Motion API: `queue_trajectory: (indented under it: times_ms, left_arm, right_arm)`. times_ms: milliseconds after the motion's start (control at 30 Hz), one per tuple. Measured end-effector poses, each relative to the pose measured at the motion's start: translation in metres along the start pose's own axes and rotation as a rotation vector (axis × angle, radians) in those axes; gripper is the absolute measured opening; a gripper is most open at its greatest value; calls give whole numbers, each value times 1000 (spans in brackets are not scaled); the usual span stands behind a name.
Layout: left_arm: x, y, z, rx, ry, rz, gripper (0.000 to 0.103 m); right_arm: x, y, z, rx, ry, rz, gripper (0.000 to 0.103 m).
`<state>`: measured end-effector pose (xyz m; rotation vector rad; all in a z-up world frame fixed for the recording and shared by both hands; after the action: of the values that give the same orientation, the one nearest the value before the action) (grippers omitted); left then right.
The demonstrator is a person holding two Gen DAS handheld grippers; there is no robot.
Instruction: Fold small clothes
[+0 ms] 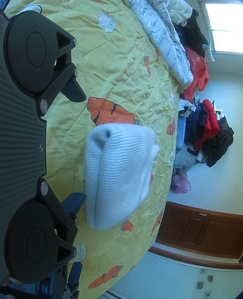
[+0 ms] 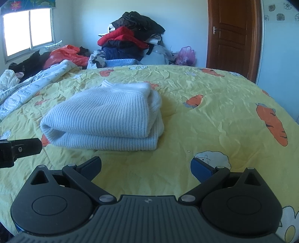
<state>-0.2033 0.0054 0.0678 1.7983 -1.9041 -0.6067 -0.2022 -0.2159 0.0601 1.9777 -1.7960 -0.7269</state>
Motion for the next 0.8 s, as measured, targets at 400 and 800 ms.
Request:
queue_trajectory:
  times_ms: [400, 800]
  left_arm:
    - [-3, -5, 1, -31, 37, 37, 103]
    - [-1, -7, 4, -32, 22, 51, 103]
  right_arm:
    - [-5, -3, 1, -12, 18, -11, 103]
    - [-7, -5, 3, -26, 28, -18, 103]
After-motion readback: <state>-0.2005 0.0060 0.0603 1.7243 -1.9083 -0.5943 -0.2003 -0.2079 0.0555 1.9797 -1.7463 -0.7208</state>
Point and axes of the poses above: each gripper's, at about its wrist camera, not at the fingertips, and y roughly against the way its jaws point, x to its right, z to its underside, the point moved 2 cm from there along -y, roughly the way its jaws point, and after that the axes turned 5 degrees about -y, right-handed, at the moved point
